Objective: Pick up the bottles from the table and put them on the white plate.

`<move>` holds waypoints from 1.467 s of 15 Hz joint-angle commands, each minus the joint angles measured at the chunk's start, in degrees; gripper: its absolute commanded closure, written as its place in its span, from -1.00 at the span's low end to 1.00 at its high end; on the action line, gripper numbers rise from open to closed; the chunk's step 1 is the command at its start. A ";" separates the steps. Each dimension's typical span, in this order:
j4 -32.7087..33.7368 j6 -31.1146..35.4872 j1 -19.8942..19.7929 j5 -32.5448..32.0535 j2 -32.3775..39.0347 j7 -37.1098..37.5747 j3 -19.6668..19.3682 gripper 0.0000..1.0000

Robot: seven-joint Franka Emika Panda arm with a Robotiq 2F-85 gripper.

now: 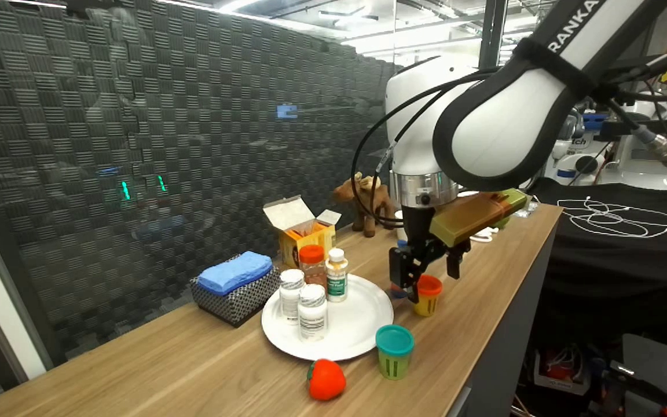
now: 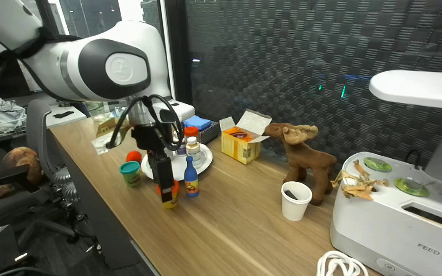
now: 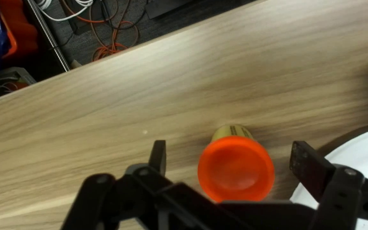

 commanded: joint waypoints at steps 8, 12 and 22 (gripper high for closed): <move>1.96 3.22 0.41 1.15 1.51 -1.95 -1.48 0.16; 2.08 2.22 0.79 1.02 1.00 -1.43 -1.41 0.43; 11.10 -11.40 6.42 -4.60 -0.51 3.89 2.95 0.43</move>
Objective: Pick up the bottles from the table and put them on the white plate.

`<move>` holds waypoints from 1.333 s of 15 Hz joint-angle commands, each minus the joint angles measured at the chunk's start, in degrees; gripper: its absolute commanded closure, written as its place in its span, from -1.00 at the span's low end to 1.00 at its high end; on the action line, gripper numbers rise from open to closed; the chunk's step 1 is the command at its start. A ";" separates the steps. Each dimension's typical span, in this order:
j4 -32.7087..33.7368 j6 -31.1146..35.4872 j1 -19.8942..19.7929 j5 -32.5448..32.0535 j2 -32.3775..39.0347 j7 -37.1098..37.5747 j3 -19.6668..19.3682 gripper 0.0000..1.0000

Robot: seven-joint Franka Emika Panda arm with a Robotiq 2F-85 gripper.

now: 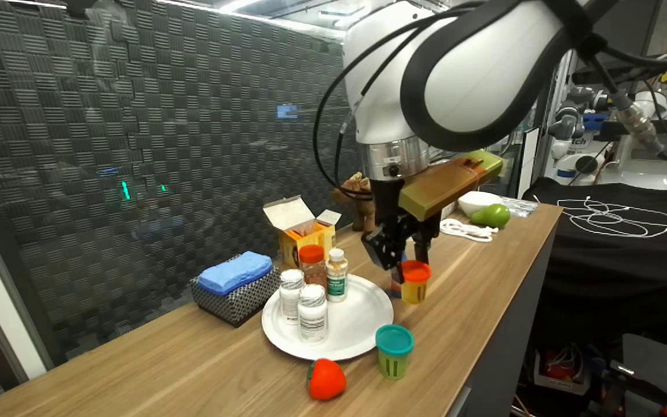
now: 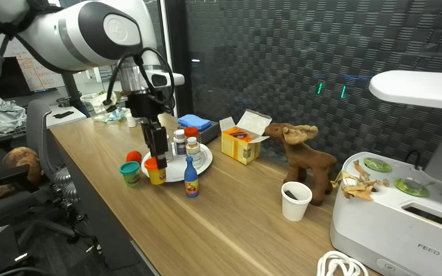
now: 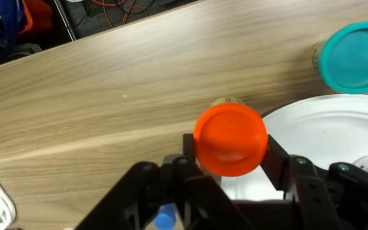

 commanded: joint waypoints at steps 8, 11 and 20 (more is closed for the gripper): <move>11.53 5.11 1.94 0.12 10.40 -0.06 0.76 0.43; 13.84 5.86 2.16 2.09 13.00 -0.35 0.25 0.43; 16.41 5.95 2.62 6.26 14.24 -1.08 0.01 0.43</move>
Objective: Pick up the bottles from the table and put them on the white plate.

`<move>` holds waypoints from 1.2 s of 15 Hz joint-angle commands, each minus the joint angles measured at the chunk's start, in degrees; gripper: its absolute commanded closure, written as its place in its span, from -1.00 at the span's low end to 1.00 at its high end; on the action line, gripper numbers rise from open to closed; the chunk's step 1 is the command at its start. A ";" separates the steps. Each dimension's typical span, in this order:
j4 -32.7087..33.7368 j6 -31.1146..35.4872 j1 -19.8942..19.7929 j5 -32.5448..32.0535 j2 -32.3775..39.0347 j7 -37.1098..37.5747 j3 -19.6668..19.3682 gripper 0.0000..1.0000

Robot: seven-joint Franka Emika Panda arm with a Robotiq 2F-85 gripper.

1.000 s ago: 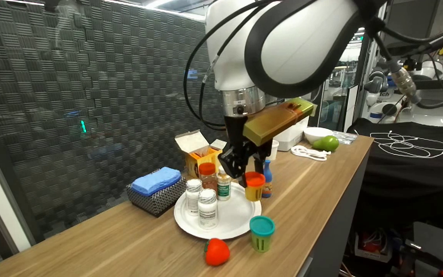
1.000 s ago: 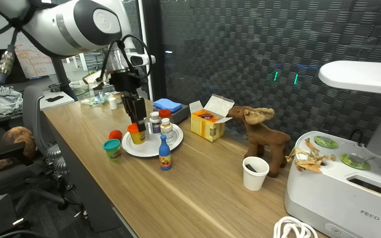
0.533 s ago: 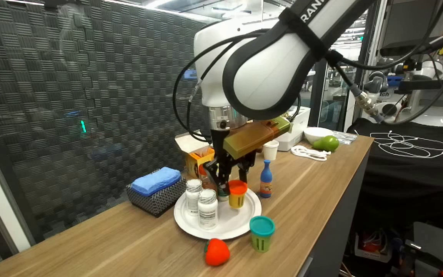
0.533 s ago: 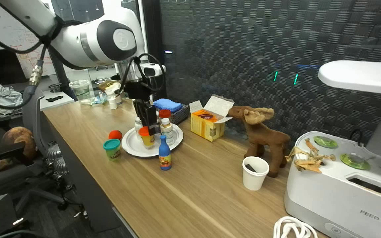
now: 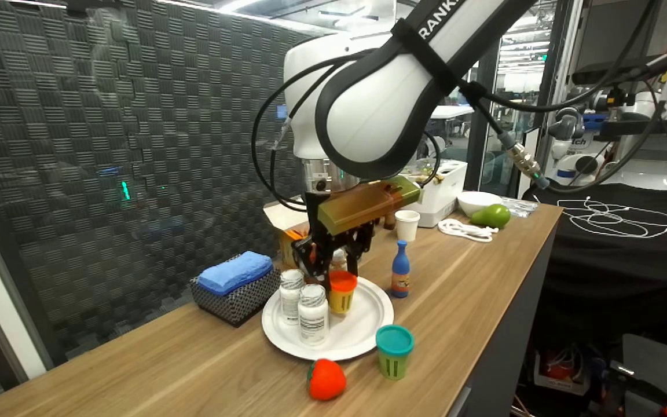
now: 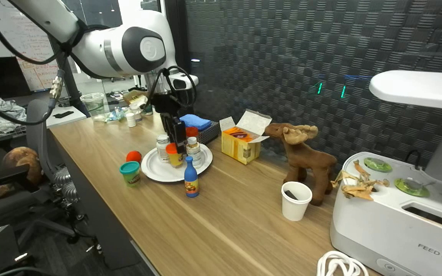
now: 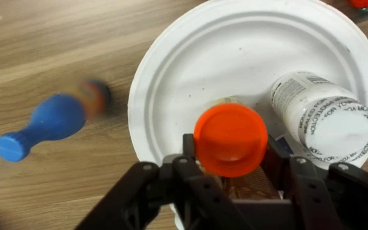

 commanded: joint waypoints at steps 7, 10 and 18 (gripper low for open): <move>0.53 0.48 1.22 2.29 -0.92 -0.87 -0.55 -1.00; -0.31 1.03 1.32 2.08 -2.12 -0.46 -0.60 -1.00; -5.24 -0.21 2.48 1.38 -10.25 4.57 -0.17 -1.00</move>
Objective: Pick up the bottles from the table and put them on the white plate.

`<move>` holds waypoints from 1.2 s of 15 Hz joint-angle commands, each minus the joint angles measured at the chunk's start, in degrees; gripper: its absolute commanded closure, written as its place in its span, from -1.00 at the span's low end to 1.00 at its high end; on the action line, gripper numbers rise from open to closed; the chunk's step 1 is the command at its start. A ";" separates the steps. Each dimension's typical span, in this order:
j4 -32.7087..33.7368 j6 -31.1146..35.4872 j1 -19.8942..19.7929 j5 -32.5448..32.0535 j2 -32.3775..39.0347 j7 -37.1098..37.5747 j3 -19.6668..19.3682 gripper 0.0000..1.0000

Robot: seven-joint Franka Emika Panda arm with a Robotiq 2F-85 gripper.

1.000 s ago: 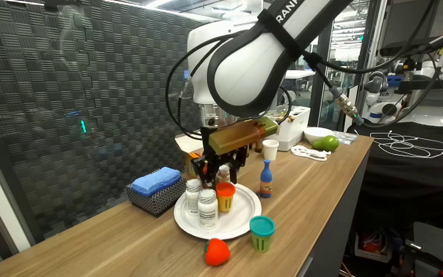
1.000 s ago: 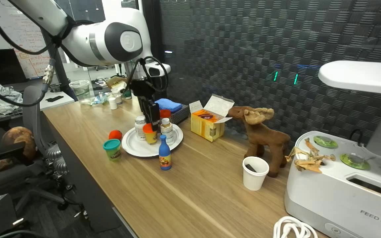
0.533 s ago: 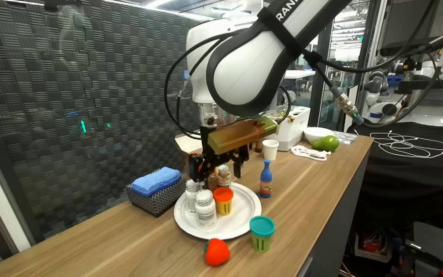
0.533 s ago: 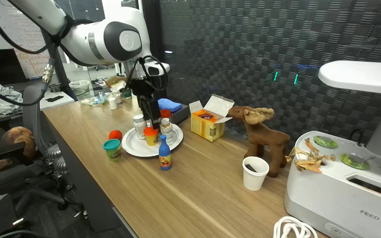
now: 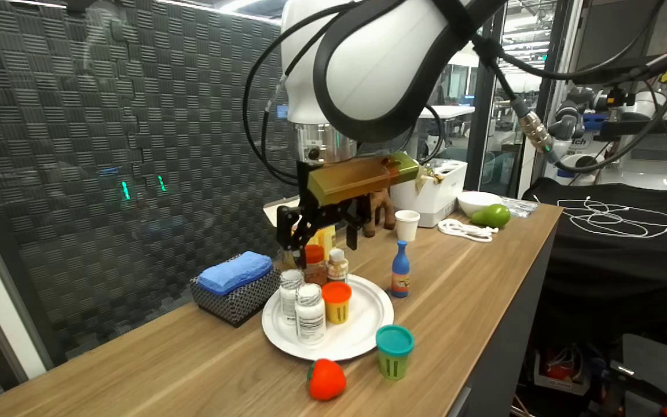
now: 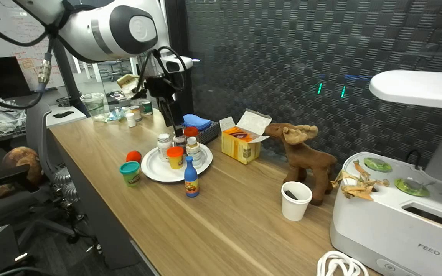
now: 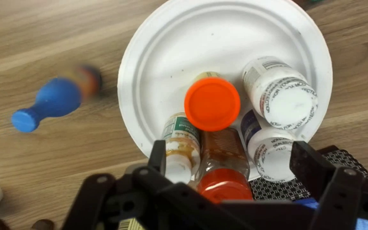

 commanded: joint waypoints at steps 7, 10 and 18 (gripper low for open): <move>-16.31 1.44 1.10 0.54 -13.36 12.94 2.55 -1.00; -20.03 3.44 0.69 0.37 -12.83 15.48 3.33 -1.00; -22.84 8.64 0.54 0.78 -9.84 14.62 3.18 -1.00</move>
